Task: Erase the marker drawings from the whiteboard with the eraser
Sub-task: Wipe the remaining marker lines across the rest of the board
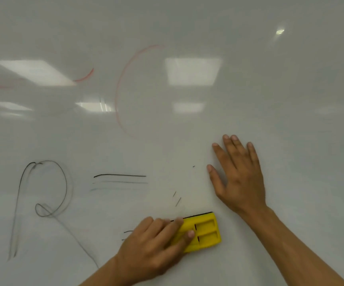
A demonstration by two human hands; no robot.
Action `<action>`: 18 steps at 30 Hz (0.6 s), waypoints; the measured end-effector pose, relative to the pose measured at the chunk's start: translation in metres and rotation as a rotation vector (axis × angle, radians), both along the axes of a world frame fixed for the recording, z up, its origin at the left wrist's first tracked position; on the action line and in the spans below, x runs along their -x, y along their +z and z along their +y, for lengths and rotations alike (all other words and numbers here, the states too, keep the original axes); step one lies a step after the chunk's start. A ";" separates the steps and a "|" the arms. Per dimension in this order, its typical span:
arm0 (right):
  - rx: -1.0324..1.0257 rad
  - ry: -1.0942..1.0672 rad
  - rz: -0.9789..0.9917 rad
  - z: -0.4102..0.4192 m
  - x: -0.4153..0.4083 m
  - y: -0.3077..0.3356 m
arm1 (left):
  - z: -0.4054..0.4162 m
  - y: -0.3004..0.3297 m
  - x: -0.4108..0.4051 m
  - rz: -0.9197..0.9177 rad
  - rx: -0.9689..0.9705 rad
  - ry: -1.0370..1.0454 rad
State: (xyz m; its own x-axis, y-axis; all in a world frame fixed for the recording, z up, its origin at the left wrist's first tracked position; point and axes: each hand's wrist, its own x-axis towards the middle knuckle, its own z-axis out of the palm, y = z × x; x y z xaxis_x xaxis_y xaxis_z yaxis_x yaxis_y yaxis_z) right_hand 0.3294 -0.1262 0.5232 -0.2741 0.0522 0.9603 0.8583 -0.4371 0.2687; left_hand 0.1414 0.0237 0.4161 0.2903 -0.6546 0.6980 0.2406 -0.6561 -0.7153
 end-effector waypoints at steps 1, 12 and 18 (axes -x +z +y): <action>0.000 -0.011 0.009 0.000 -0.001 -0.004 | 0.001 0.000 0.003 0.028 -0.027 0.006; 0.019 -0.026 0.024 -0.007 -0.003 -0.014 | -0.005 0.105 -0.002 -0.417 0.421 0.012; -0.020 0.032 0.062 -0.018 -0.012 -0.037 | -0.015 0.006 -0.017 -0.216 0.282 -0.037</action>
